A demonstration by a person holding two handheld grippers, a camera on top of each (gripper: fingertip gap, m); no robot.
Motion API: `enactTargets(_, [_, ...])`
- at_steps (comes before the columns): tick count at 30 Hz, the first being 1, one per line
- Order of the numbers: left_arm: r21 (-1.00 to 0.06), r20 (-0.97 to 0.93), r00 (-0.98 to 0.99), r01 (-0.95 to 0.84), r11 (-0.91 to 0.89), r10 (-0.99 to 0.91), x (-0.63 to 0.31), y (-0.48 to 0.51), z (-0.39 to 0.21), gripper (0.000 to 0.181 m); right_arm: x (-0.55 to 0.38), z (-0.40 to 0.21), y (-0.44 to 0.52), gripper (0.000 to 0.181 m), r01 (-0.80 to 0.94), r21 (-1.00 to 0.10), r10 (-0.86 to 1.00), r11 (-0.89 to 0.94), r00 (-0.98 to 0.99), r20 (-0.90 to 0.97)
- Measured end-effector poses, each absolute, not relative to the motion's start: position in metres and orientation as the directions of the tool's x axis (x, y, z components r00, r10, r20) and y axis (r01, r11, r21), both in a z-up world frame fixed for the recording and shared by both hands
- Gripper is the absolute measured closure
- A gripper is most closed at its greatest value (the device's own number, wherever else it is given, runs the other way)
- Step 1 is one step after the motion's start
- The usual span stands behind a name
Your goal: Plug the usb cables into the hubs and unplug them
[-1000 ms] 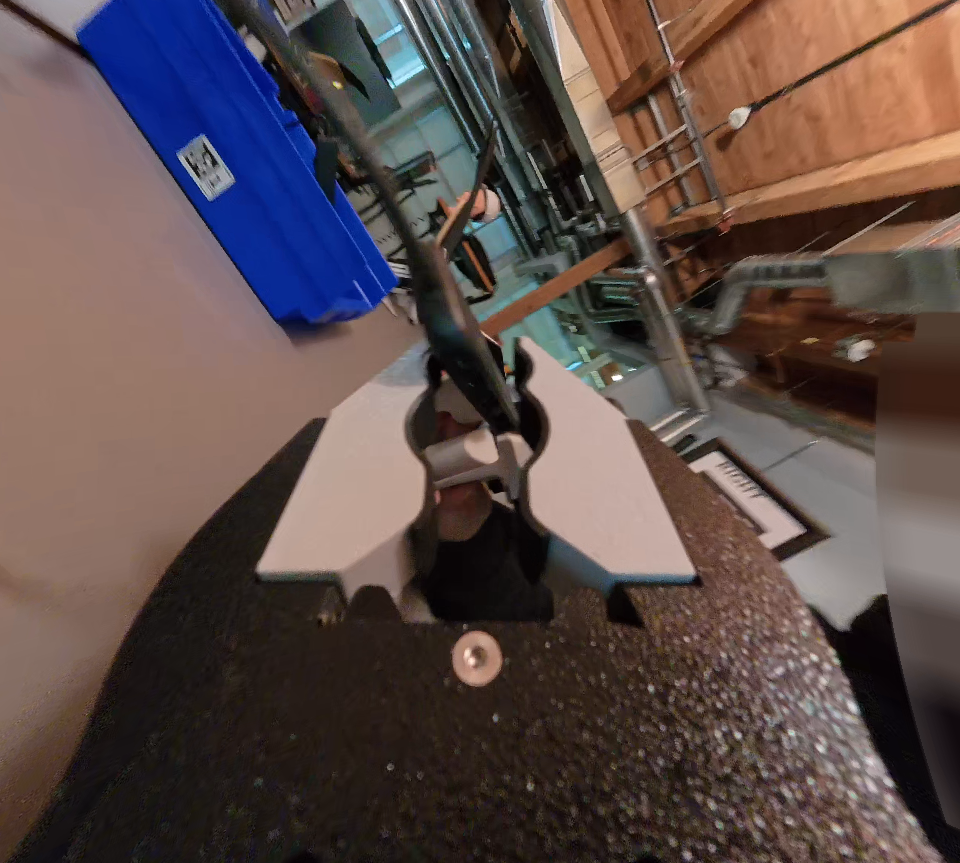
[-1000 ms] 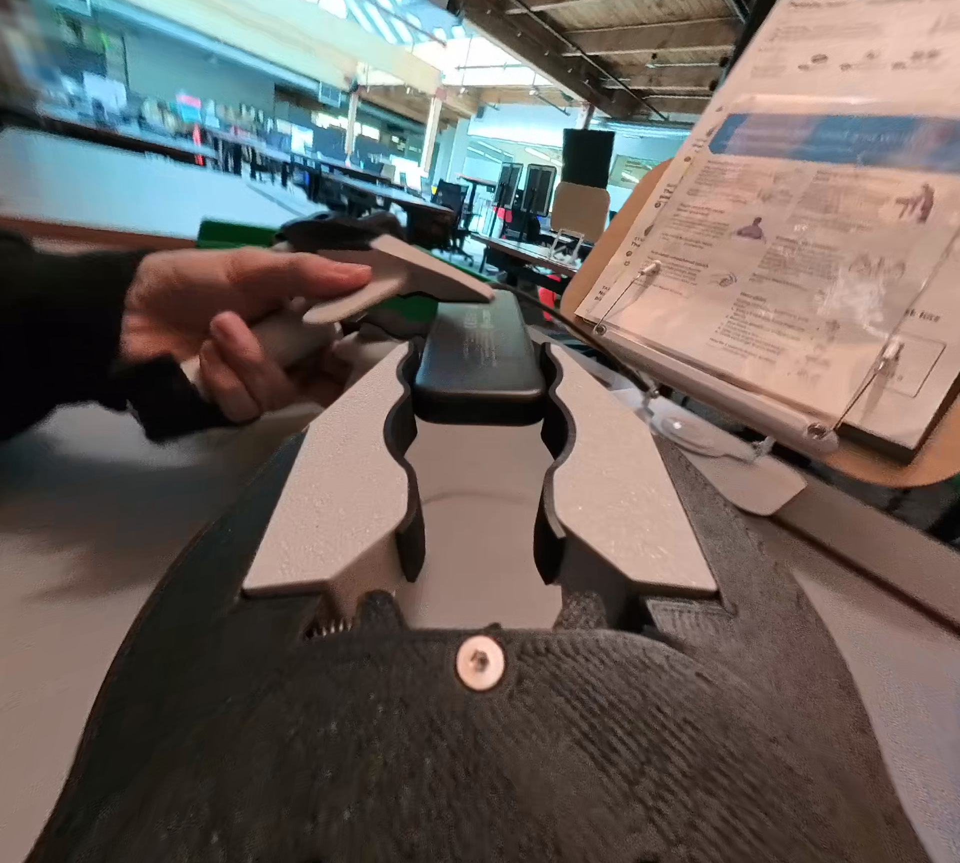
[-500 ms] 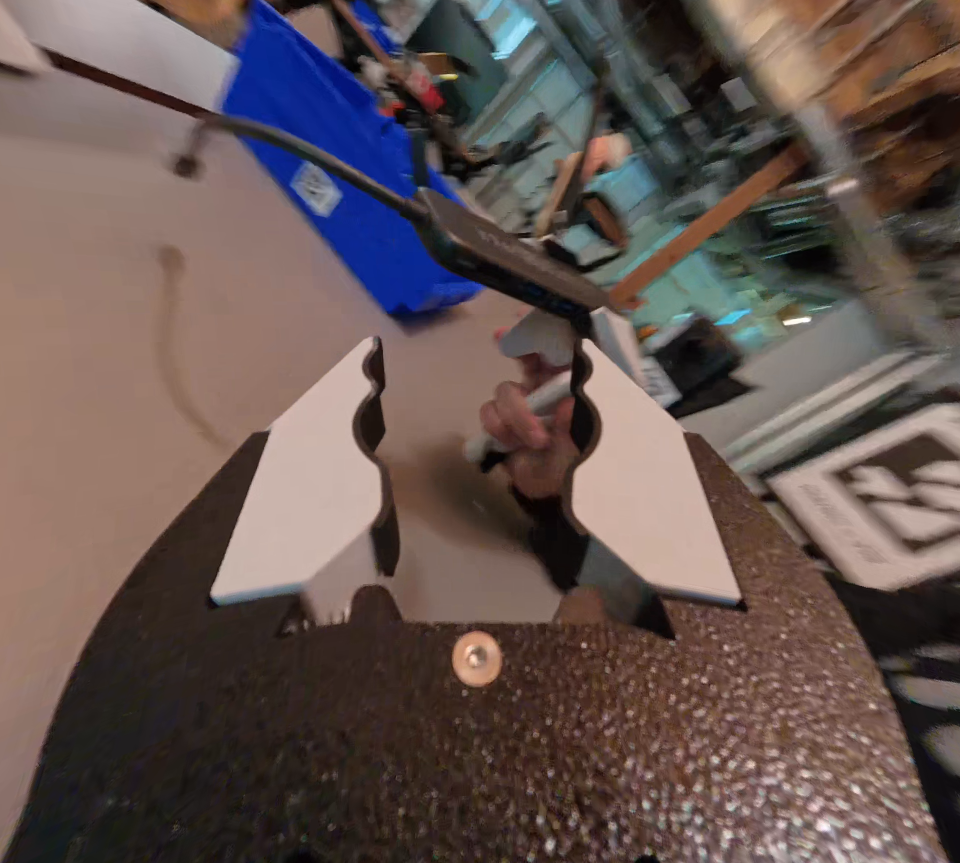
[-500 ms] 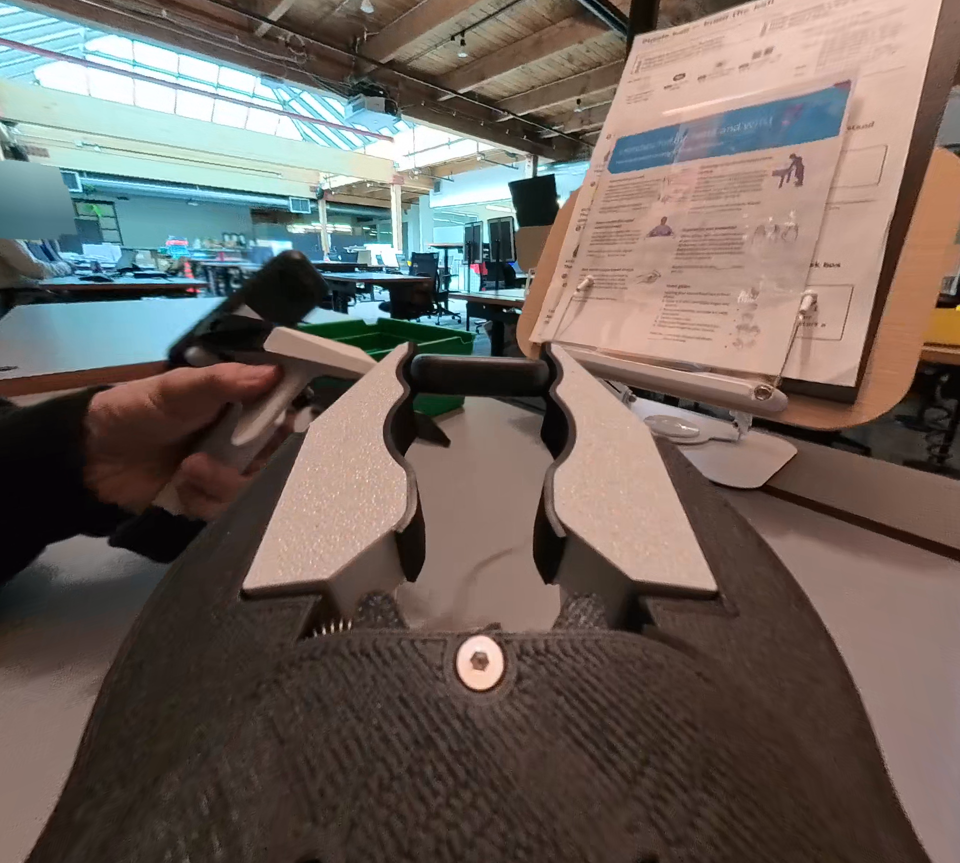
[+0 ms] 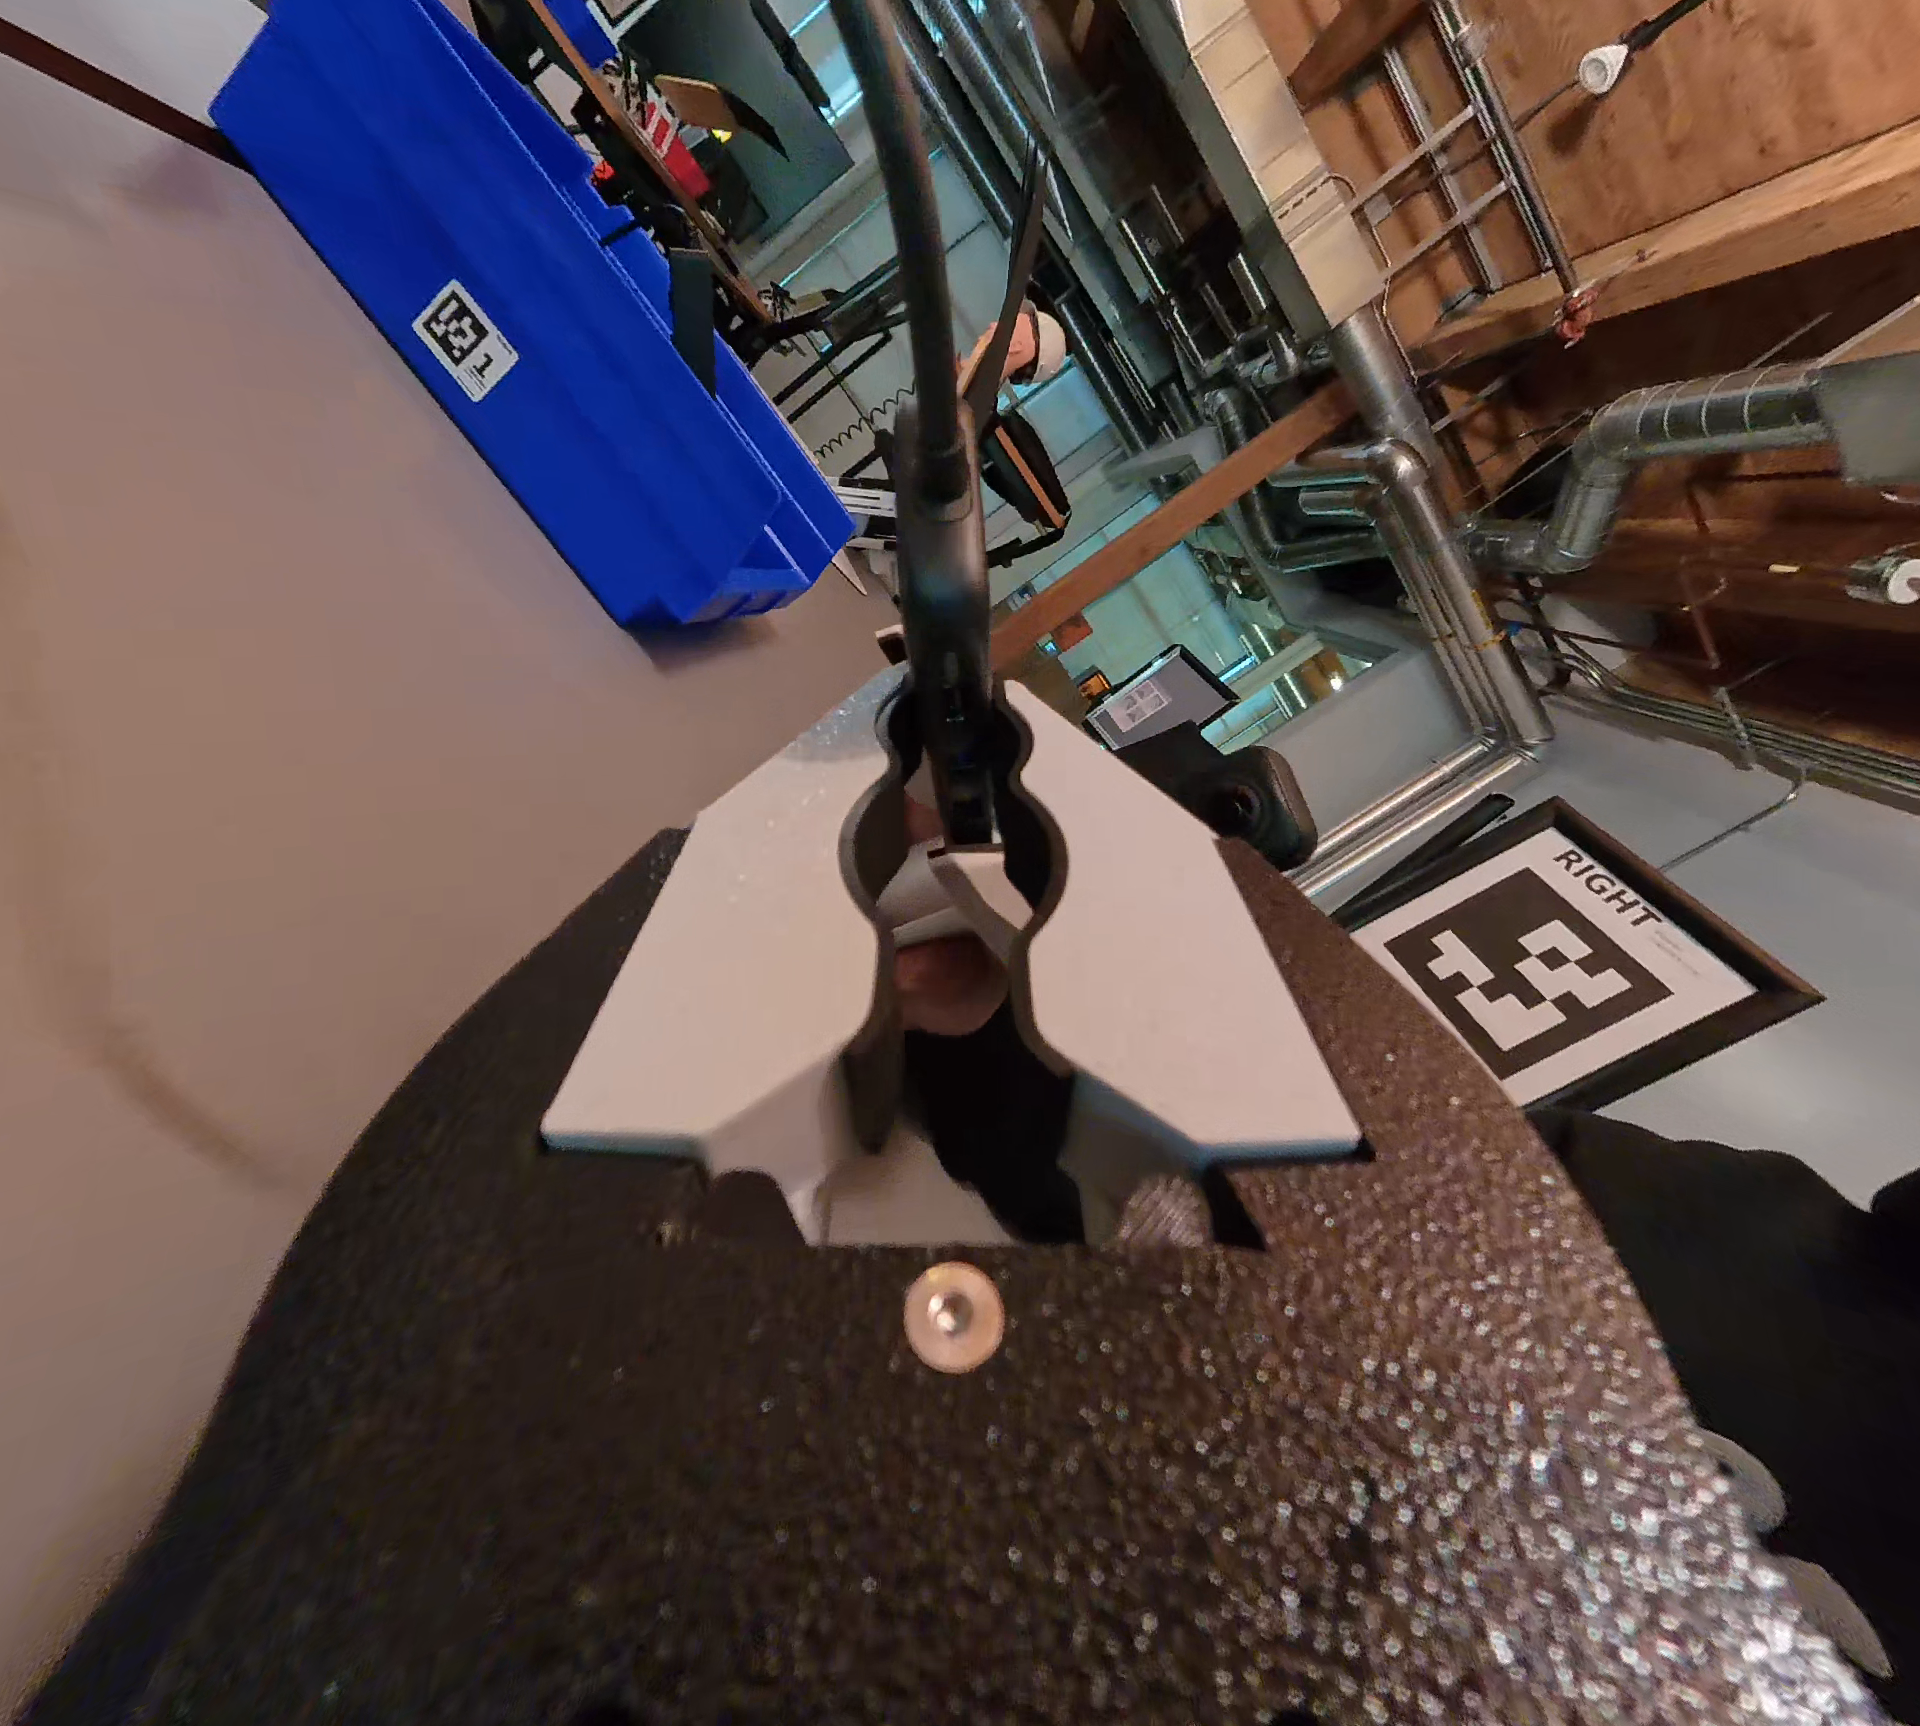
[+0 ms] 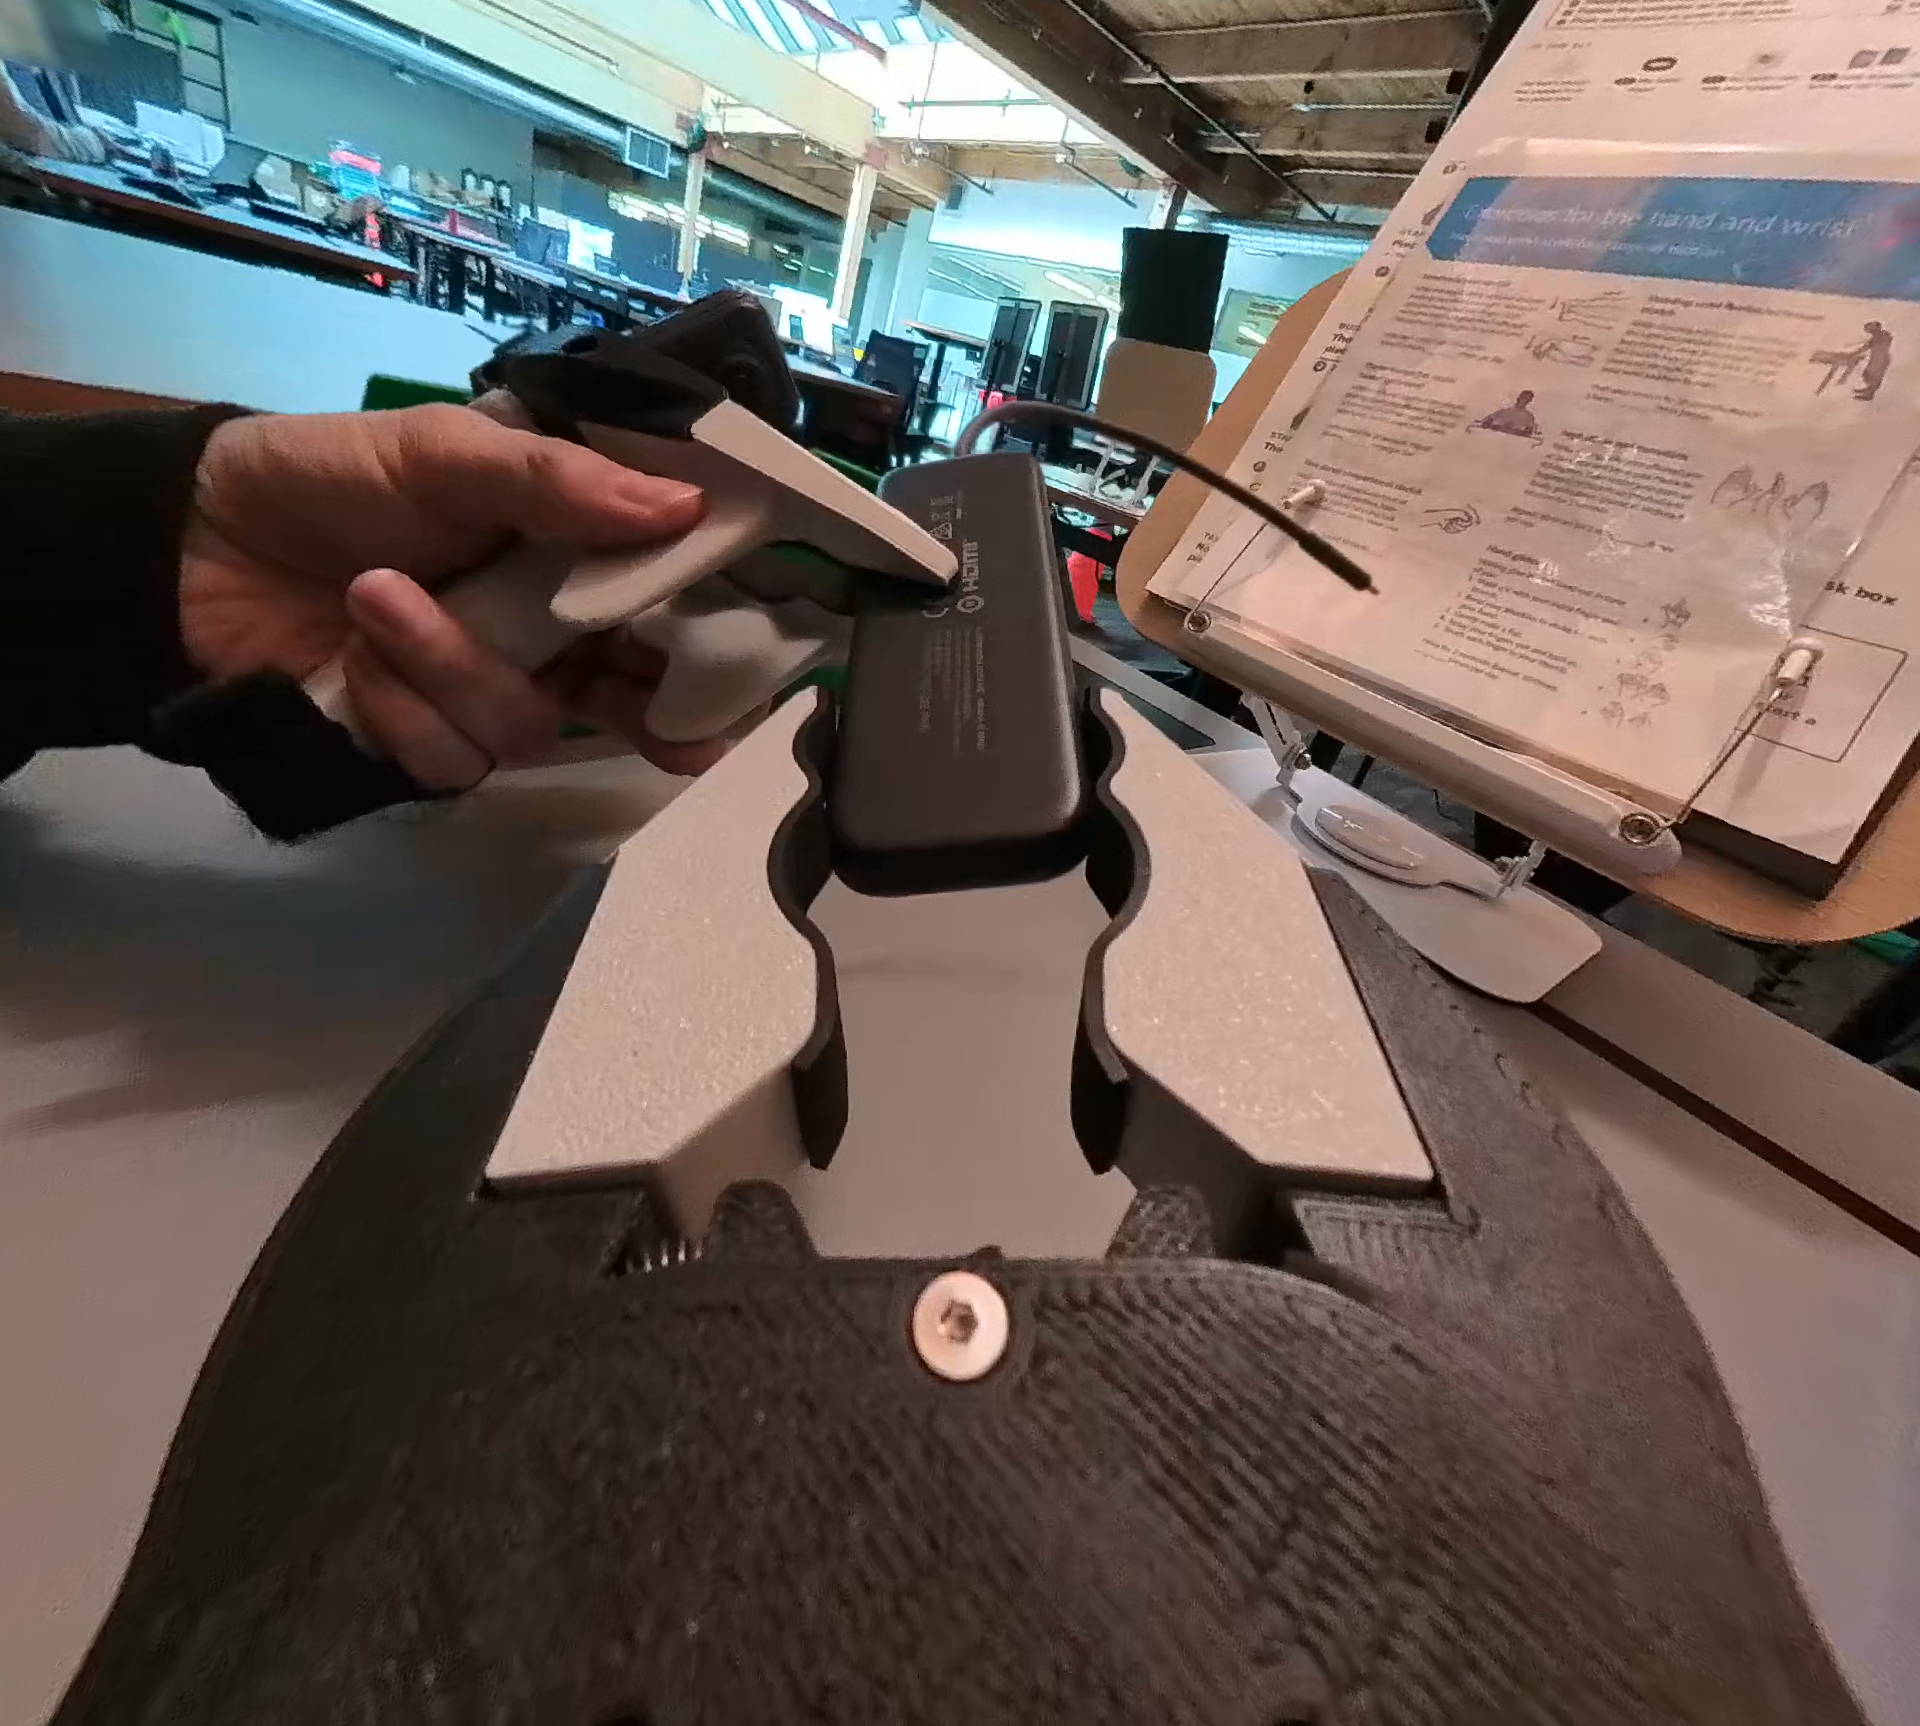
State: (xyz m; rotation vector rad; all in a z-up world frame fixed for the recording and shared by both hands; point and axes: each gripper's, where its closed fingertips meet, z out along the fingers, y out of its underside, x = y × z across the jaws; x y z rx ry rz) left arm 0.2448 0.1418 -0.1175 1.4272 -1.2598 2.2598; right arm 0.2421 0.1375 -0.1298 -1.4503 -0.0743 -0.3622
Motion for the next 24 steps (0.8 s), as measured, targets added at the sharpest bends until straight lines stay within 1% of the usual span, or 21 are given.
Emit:
enactTargets(5, [-0.510, 0.847, -0.476, -0.596, -0.620, -0.238, 0.246, 0.144, -0.122, 0.172, 0.242, -0.132, 0.141, 0.129, 0.266, -0.961, -0.194, 0.077, 0.949, 0.248])
enactTargets(7, [-0.495, 0.858, -0.452, -0.607, -0.622, -0.243, 0.247, 0.144, -0.125, 0.172, 0.242, -0.135, 0.142, 0.133, 0.282, -0.958, -0.190, 0.049, 0.944, 0.268])
enactTargets(12, [-0.491, 0.866, -0.419, -0.607, -0.625, -0.274, 0.251, 0.146, -0.129, 0.172, 0.247, -0.143, 0.146, 0.132, 0.275, -0.961, -0.209, 0.004, 0.940, 0.268])
enactTargets(15, [-0.470, 0.879, -0.400, -0.637, -0.612, -0.260, 0.250, 0.142, -0.134, 0.172, 0.247, -0.146, 0.149, 0.128, 0.296, -0.955, -0.219, -0.014, 0.931, 0.292])
enactTargets(17, [-0.456, 0.885, -0.396, -0.630, -0.629, -0.245, 0.252, 0.143, -0.134, 0.172, 0.249, -0.146, 0.151, 0.129, 0.309, -0.951, -0.237, -0.032, 0.921, 0.307])
enactTargets(19, [-0.459, 0.882, -0.405, -0.621, -0.635, -0.241, 0.252, 0.145, -0.131, 0.172, 0.249, -0.144, 0.152, 0.128, 0.296, -0.954, -0.239, -0.043, 0.924, 0.298])
enactTargets(21, [-0.492, 0.864, -0.425, -0.589, -0.641, -0.271, 0.253, 0.146, -0.128, 0.171, 0.250, -0.144, 0.153, 0.128, 0.287, -0.956, -0.261, -0.055, 0.920, 0.291])
enactTargets(23, [-0.531, 0.838, -0.454, -0.552, -0.643, -0.303, 0.254, 0.146, -0.124, 0.166, 0.250, -0.142, 0.153, 0.129, 0.255, -0.966, -0.263, -0.038, 0.930, 0.256])
enactTargets(24, [-0.548, 0.826, -0.468, -0.534, -0.643, -0.315, 0.254, 0.147, -0.121, 0.152, 0.252, -0.141, 0.153, 0.128, 0.230, -0.973, -0.263, -0.029, 0.937, 0.229])
